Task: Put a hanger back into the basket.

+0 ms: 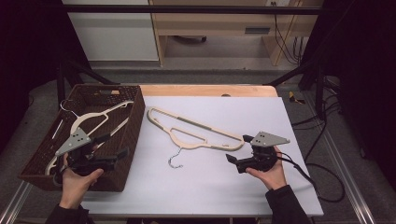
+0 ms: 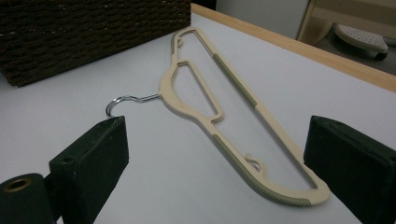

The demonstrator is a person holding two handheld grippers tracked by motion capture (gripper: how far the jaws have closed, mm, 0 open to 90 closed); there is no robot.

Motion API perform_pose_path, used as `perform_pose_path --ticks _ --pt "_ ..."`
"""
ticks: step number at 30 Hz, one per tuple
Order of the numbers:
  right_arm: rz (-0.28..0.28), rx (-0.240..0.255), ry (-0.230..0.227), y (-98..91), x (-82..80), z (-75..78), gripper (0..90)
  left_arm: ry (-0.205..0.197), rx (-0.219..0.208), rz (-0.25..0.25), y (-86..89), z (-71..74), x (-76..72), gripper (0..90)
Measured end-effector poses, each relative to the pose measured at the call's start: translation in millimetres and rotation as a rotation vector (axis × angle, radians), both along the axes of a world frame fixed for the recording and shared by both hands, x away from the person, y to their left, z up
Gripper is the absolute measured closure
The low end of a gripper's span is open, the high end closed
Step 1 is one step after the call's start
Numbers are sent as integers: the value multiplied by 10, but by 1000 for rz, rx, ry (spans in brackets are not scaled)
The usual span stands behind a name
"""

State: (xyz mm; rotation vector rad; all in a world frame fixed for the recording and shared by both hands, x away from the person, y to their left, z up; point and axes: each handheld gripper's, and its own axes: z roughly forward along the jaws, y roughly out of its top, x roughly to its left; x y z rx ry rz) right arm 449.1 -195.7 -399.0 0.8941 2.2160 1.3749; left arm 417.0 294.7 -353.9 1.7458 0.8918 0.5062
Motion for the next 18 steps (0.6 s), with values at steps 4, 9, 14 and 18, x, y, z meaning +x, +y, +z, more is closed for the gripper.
perform_pose_path --ticks 4,9,14,18 --pt "-3 3 11 23 29 -19 71 -1 6 -26 -122 -4 -32 78" --pt "-1 2 21 51 74 -42 84 1 21 -73 -313 -51 -56 80" --pt "8 -22 32 121 161 -79 100 20 43 -109 -473 -135 -45 85" --pt "17 -46 47 208 267 -102 112 40 72 -136 -614 -235 -22 83"
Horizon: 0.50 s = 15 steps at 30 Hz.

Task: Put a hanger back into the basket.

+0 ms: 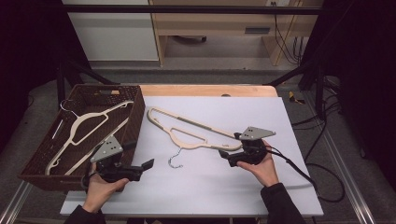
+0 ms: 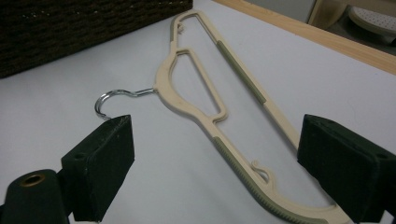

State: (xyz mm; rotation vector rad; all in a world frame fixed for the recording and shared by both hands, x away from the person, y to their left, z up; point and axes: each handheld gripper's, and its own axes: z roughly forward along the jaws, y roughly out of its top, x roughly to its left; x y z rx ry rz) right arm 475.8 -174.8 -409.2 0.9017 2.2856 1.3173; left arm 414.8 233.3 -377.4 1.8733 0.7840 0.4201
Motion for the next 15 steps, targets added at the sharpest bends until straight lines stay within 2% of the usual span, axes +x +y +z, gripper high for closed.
perform_pose_path --ticks 7,8,11,12,15 --pt "6 -46 26 101 182 -78 162 21 12 -12 -63 -69 12 83" --pt "10 -65 41 148 265 -119 189 21 18 -14 -71 -78 14 83" --pt "21 -86 61 191 351 -171 220 22 18 -14 -70 -80 17 83" --pt "29 -113 81 238 428 -229 250 22 16 -12 -65 -79 18 84" --pt "31 -129 101 269 491 -289 284 20 9 -7 -52 -76 21 86"
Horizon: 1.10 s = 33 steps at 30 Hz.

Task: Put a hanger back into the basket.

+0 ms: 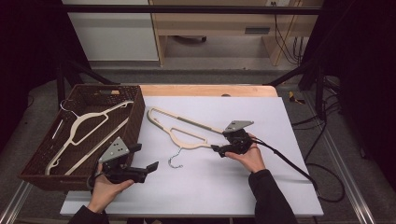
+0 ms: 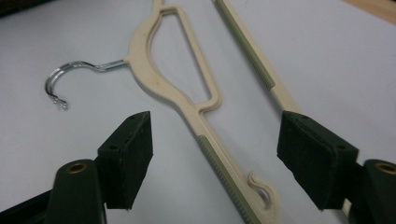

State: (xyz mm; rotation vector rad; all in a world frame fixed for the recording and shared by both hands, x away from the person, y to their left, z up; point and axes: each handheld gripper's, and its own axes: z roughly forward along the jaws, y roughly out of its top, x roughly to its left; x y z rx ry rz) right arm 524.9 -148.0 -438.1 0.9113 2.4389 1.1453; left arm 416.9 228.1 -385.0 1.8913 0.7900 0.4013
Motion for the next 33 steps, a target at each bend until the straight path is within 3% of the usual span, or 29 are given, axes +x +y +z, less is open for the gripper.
perform_pose_path --ticks 5,12,19,24,28,33 --pt "5 -73 59 62 159 -208 382 -1 1 -5 -10 -8 0 92" --pt "21 -118 101 106 245 -350 509 -5 0 -9 -13 -17 -4 93" --pt "62 -108 109 94 257 -342 683 -7 -2 -4 1 -25 4 95" --pt "83 -118 86 86 254 -336 707 -7 2 -5 -4 -30 5 96" --pt "129 -117 105 69 243 -318 732 -8 3 -6 -4 -31 4 97" --pt "147 -96 117 62 234 -288 759 -9 3 -4 0 -28 4 98"
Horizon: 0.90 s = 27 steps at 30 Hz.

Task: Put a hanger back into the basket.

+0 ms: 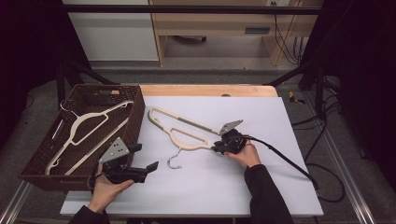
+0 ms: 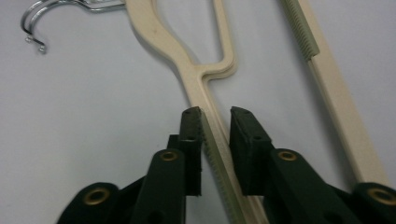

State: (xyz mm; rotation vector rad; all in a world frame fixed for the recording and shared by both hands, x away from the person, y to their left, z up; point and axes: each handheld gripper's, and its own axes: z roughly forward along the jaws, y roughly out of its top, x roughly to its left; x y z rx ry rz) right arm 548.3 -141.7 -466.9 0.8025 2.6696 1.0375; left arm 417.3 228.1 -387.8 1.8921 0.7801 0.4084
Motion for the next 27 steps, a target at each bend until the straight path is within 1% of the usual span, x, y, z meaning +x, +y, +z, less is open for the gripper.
perform_pose_path --ticks 3,4,6,8,9,10,11,12,13,15,16,17,18,19,20,21,22,23,24,26,27 --pt "-6 10 14 -1 -14 21 777 0 -1 0 1 0 -1 98" --pt "-13 3 41 -12 -28 46 789 0 -1 1 1 1 -1 99" --pt "-19 -5 40 -13 -41 57 790 0 0 2 1 1 -3 99" --pt "-21 -12 48 -7 -110 72 795 -1 2 2 -2 1 -3 99" --pt "-21 -12 48 -7 -110 72 795 -1 2 2 -2 1 -3 99" --pt "-28 -9 52 12 -173 74 900 0 4 1 -5 -1 -3 99" --pt "-28 -9 52 12 -173 74 900 0 4 1 -5 -1 -3 99" --pt "-42 21 47 19 -223 78 900 1 5 0 -11 -3 -4 99" --pt "-63 17 48 34 -249 80 900 1 6 -1 -15 -4 -6 99" --pt "-69 13 45 33 -262 80 884 0 8 -2 -18 -4 -8 99" --pt "-87 11 6 22 -286 86 772 -2 8 -3 -21 -1 -12 99" --pt "-87 11 6 22 -286 86 772 -2 8 -3 -21 -1 -12 99" --pt "-98 20 16 1 -297 85 737 -2 6 -4 -19 0 -11 99" --pt "-98 20 16 1 -297 85 737 -2 6 -4 -19 0 -11 99" --pt "-100 10 25 -13 -303 51 692 -2 6 -3 -17 -1 -11 99" --pt "-100 10 25 -13 -303 51 692 -2 6 -3 -17 -2 -11 99" --pt "-98 -12 45 -13 -308 2 661 -2 6 -3 -17 -2 -11 99" --pt "-98 -12 45 -13 -308 2 661 -2 6 -3 -17 -2 -11 99" --pt "-117 -15 49 -6 -318 -28 667 -2 6 -4 -19 -1 -11 99" --pt "-112 -14 42 -13 -314 -34 672 -2 6 -4 -20 -1 -11 99" --pt "-126 -18 36 -4 -325 -37 701 -2 7 -3 -21 -1 -10 99"
